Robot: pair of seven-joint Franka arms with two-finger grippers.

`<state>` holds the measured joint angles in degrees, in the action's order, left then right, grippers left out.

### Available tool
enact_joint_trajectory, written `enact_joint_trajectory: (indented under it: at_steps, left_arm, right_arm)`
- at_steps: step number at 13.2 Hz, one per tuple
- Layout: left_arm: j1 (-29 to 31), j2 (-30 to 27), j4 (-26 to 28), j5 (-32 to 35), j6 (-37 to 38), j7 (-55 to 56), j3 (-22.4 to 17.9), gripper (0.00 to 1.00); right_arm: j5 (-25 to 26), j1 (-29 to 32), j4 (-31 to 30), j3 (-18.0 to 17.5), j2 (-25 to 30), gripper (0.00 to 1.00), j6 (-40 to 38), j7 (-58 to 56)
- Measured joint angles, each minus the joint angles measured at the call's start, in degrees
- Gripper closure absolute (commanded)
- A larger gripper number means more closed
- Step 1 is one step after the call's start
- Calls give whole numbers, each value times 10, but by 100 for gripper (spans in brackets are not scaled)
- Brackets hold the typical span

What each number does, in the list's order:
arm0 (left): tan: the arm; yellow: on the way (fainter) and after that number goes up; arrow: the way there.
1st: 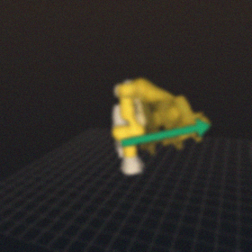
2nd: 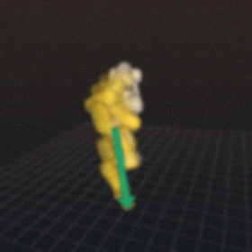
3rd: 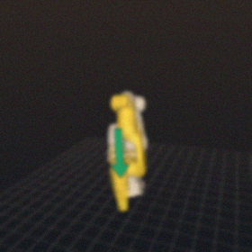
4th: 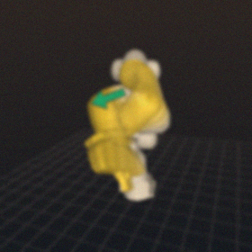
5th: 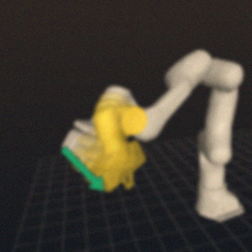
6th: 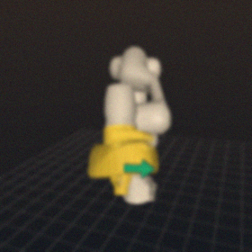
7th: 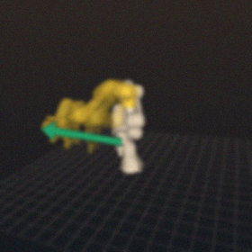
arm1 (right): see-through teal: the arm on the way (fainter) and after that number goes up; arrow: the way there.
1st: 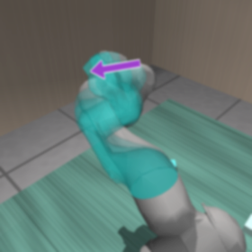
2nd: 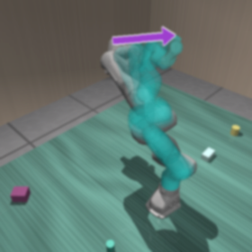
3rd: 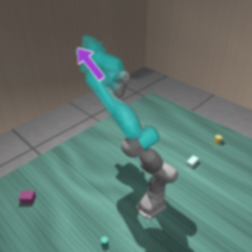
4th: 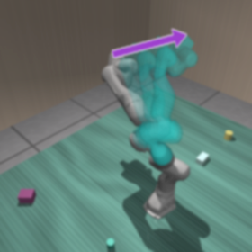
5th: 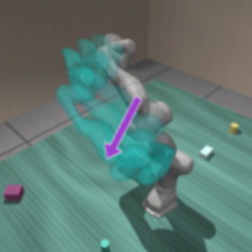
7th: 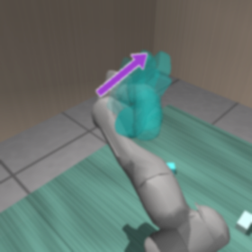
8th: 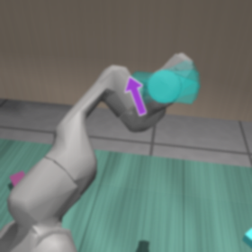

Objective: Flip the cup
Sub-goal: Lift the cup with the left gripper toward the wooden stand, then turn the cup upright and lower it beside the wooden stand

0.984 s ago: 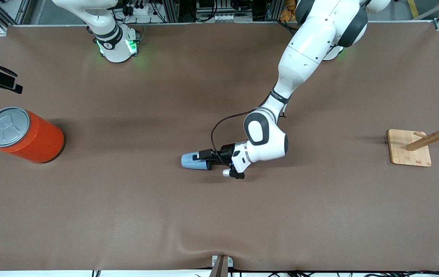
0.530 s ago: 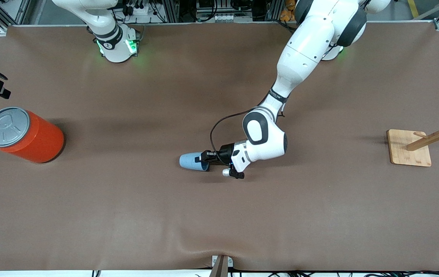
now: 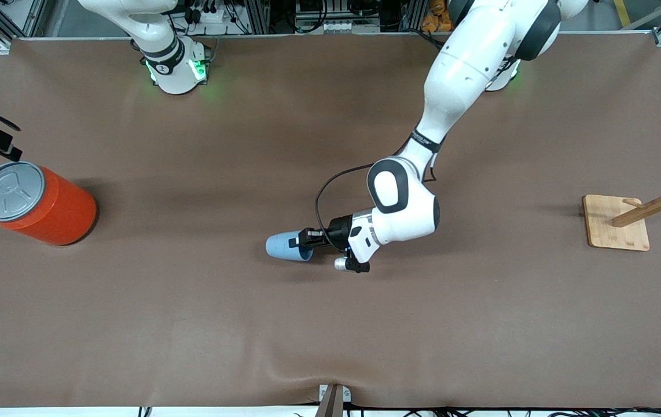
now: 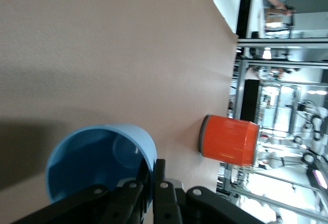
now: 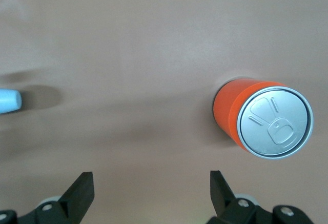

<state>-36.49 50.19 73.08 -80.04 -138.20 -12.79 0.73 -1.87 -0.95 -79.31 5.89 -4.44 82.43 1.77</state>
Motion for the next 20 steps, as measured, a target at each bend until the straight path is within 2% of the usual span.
enact_joint_trajectory:
  at_steps: [4,8,10,16,20]
  left_arm:
    - [8,-50,2,231,3,180,-9,100]
    - [82,-108,37,405,97,198,-14,100]
    - [109,-150,91,494,115,197,-14,100]
    - [164,-313,323,723,116,190,-18,100]
    - [224,-364,424,799,101,184,-18,100]
  right_arm:
    - [2,-1,0,0,-1,0,1,0]
    - [2,-1,0,0,-1,0,1,0]
    - [3,-1,0,0,-1,0,4,0]
    - [6,1,1,7,0,0,8,0]
    - [6,0,1,6,0,0,9,0]
